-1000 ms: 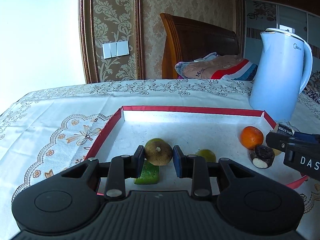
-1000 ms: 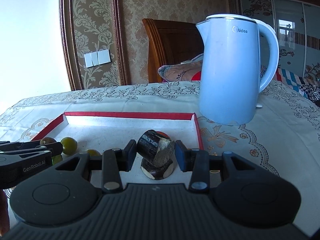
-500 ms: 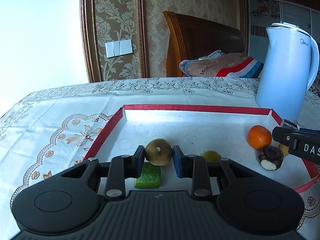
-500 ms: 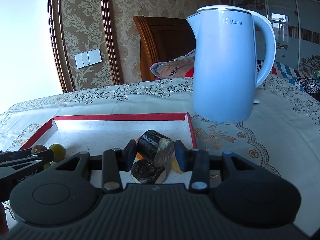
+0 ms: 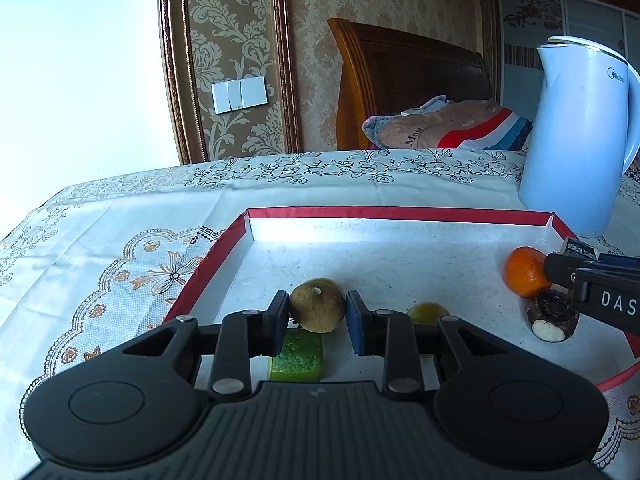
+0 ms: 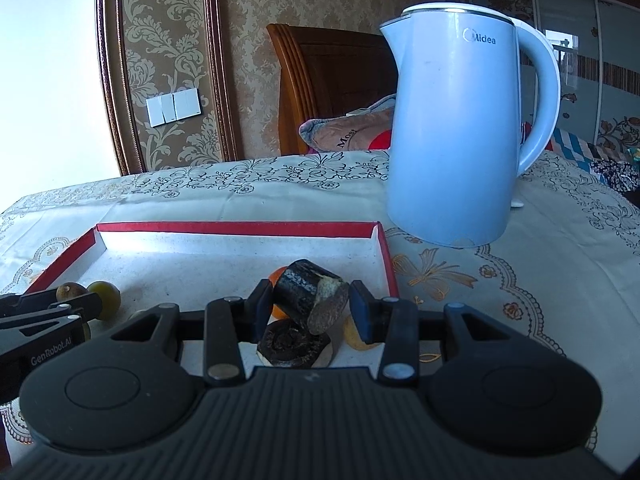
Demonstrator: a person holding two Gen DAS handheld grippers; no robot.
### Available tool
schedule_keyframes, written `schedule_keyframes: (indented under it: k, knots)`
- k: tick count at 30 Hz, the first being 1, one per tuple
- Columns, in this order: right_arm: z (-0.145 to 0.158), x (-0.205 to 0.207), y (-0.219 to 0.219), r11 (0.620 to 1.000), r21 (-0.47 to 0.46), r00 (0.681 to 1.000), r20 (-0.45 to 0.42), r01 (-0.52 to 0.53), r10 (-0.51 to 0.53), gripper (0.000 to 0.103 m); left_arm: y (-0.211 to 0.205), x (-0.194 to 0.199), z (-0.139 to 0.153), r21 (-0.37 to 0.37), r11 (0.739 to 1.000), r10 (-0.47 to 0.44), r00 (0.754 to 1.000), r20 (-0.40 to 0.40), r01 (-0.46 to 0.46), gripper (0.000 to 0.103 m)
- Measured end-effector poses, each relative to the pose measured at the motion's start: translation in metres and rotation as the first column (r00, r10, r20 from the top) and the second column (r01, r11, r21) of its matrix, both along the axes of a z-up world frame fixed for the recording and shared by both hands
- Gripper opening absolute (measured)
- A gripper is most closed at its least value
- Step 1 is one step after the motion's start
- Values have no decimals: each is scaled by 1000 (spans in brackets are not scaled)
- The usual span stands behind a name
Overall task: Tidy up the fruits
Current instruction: 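Lower both held pieces into the tray and open both tools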
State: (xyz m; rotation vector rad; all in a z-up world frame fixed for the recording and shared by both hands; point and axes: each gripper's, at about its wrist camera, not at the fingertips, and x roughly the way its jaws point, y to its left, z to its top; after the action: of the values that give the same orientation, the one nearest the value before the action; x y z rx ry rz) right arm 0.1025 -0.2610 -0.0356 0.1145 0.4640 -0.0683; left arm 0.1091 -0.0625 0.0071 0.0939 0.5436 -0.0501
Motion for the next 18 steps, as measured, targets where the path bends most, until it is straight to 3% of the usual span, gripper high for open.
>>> schedule_keyframes:
  k: [16,18]
  knots:
    - [2,1,-1,1000,3,1000,13,-1,1,40,-2,4,-3,9,1000,0,1000,-14,0,30]
    - [2,0,-1,1000,8,1000,18,0,0,49,-1,4,-2,3,1000,3,1000,-15,-3,31]
